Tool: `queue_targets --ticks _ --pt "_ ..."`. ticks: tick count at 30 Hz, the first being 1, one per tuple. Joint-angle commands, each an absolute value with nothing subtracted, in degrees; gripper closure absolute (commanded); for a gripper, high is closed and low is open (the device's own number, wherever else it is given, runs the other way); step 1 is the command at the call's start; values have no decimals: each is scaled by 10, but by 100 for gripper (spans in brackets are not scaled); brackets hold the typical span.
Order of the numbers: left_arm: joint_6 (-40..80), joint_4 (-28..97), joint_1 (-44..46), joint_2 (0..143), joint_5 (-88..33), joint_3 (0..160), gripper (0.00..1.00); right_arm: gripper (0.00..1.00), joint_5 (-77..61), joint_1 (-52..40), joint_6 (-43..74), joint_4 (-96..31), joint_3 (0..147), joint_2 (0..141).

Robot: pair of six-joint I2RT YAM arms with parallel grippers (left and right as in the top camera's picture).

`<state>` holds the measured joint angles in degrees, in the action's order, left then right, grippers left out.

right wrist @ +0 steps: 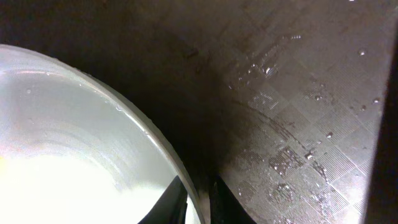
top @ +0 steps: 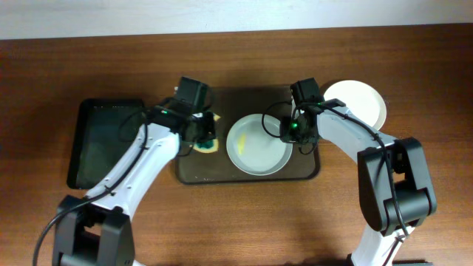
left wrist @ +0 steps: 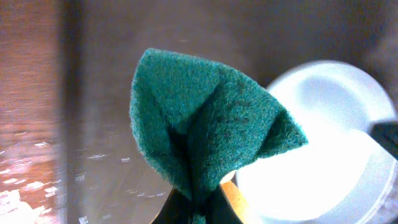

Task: Clean dirty plates on tray and stack at the side
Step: 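Scrub the pale green plate with the sponge in the left gripper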

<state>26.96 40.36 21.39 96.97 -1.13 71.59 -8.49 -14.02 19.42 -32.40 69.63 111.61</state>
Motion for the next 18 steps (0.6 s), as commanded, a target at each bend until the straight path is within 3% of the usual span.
queue_targets --ticks 1,4,7,12,14,18 --pt "267 368 264 978 -32 712 100 85 -84 -152 215 -317 681 1138" --pt "351 315 311 1019 -33 712 100 86 -89 -155 220 -316 681 1138" --pt "355 249 348 1089 -39 712 100 85 -92 -155 220 -314 681 1138" --pt "409 208 355 1179 -18 712 100 85 -92 -154 220 -314 681 1138" --pt "409 215 355 1198 80 712 100 85 -92 -154 219 -315 681 1138" --pt "299 241 347 1201 437 713 100 89 -66 -154 215 -331 681 1138"
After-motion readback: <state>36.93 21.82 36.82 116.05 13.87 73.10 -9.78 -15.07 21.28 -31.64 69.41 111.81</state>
